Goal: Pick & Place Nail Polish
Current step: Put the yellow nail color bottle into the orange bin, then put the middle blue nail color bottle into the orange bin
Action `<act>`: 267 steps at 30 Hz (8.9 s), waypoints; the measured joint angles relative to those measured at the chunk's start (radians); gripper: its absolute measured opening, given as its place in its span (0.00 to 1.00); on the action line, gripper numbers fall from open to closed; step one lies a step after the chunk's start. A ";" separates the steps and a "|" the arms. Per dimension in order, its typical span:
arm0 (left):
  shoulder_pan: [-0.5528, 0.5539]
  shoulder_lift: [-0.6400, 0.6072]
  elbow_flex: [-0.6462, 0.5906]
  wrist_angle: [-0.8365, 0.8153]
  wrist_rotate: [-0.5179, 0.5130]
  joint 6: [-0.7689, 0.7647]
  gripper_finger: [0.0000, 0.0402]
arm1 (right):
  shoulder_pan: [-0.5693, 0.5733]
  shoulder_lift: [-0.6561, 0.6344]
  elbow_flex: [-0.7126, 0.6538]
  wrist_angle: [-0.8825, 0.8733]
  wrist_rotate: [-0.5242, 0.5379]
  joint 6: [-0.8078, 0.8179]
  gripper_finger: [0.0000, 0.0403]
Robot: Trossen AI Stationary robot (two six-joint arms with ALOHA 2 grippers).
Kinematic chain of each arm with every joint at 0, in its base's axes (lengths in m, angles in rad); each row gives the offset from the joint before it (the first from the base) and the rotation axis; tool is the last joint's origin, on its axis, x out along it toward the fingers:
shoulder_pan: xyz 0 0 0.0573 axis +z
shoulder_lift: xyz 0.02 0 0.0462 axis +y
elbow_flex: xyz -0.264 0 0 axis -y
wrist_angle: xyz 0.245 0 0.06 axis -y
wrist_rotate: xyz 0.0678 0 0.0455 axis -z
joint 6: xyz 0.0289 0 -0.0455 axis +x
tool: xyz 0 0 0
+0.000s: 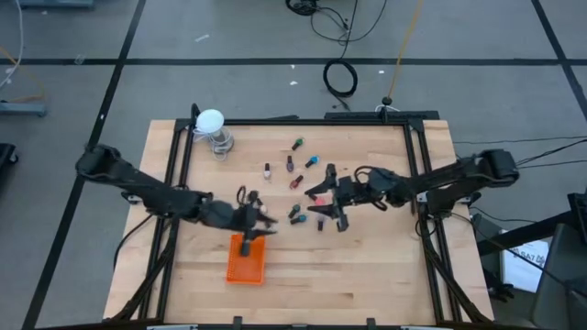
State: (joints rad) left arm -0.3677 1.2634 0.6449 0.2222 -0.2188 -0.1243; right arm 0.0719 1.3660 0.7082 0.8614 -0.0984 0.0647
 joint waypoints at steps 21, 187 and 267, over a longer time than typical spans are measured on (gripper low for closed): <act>-0.224 0.229 -0.002 -0.328 0.087 -0.622 0.26 | 0.010 -0.084 -0.106 0.002 0.149 0.002 0.43; 0.224 0.334 0.048 0.778 0.014 0.073 0.64 | -0.061 0.106 0.060 0.070 -0.086 -0.088 0.12; 0.088 -0.037 0.165 -0.683 -0.231 -0.315 0.23 | -0.058 -0.323 -0.156 -0.456 0.281 0.081 0.53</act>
State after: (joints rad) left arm -0.2801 1.2263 0.8097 -0.4613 -0.4500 -0.4390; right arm 0.0135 1.0431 0.5523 0.4051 0.1826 0.1457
